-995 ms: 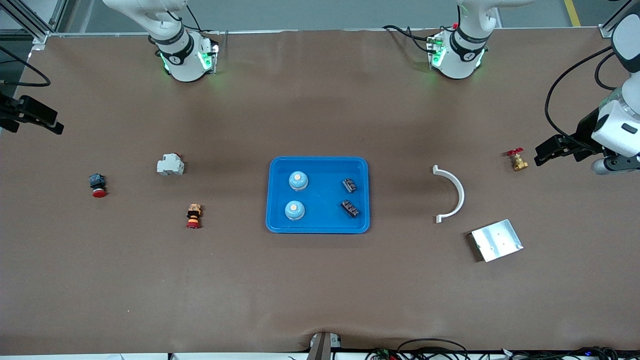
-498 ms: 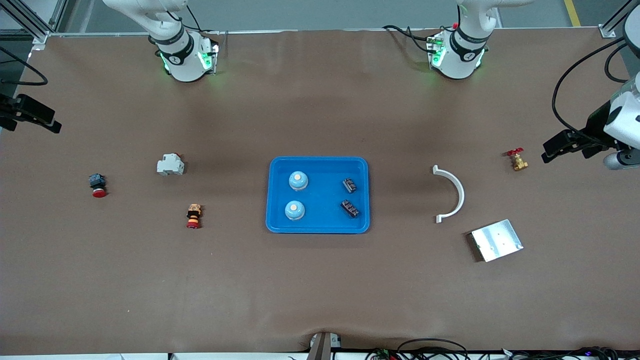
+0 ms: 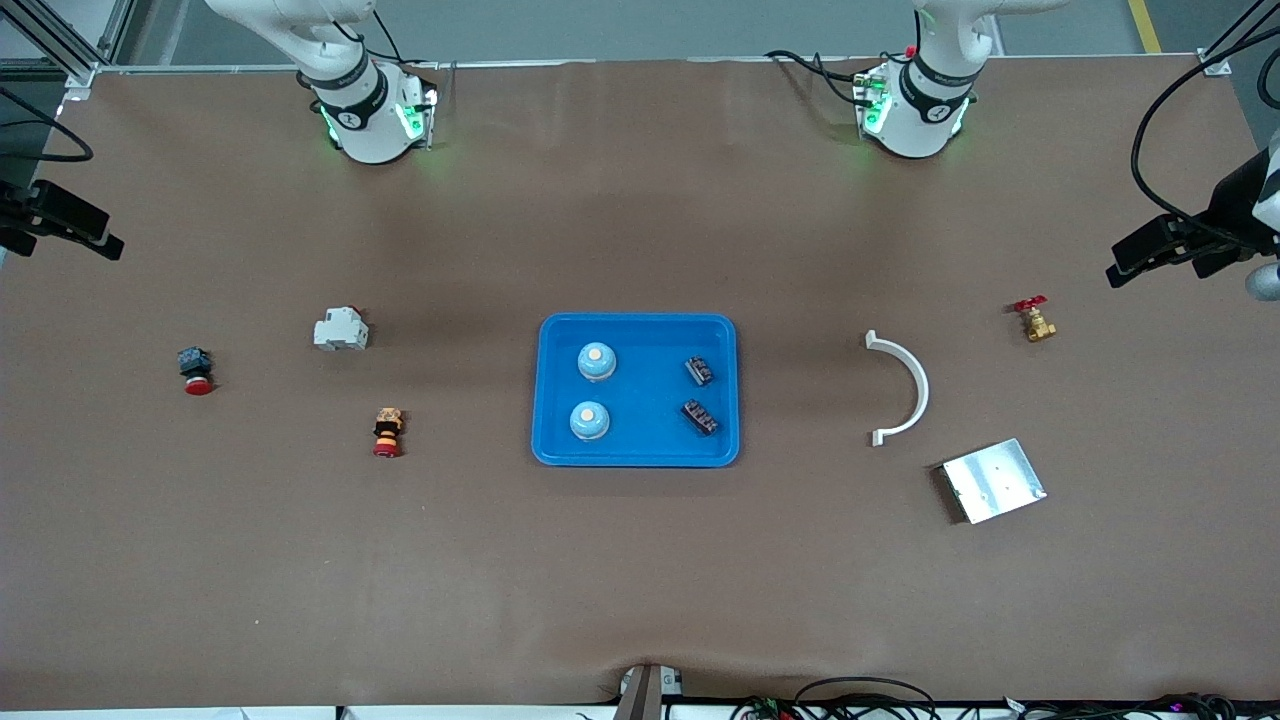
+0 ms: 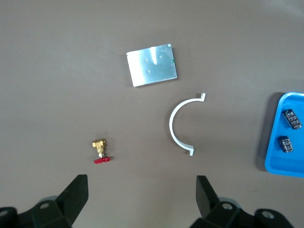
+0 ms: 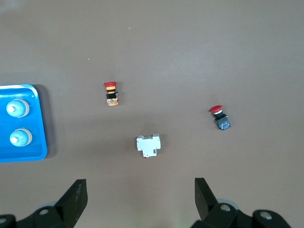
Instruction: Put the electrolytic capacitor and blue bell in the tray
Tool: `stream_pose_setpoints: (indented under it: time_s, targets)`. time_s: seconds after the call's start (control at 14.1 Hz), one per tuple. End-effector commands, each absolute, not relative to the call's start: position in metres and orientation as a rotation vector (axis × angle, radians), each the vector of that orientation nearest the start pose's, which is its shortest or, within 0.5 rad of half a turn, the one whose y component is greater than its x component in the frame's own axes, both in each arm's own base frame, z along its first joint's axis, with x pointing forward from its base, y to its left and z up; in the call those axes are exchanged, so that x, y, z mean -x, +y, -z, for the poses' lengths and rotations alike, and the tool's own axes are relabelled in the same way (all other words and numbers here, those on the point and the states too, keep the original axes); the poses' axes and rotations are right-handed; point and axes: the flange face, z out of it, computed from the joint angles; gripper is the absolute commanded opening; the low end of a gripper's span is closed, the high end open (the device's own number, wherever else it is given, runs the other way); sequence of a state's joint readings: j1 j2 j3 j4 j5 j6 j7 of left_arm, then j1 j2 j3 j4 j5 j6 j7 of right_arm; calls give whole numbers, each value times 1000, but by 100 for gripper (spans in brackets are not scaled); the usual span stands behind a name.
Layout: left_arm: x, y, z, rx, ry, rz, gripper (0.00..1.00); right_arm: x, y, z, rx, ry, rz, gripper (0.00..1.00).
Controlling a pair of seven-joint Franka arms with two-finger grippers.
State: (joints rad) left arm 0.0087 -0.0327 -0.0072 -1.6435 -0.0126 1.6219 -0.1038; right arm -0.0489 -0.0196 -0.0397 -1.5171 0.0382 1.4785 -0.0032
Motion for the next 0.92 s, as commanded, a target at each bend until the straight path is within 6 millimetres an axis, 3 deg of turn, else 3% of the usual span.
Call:
stream_pose_setpoints:
  time_s: [0.0,0.85]
  targets:
    - [-542,-14,-605,3161,-133,-26,100,-528,-47,-654,3079,146,-24,100]
    - [-550,-1,-599,3175,-157,41,100,-529,-41,-656,3065,113,-6,100]
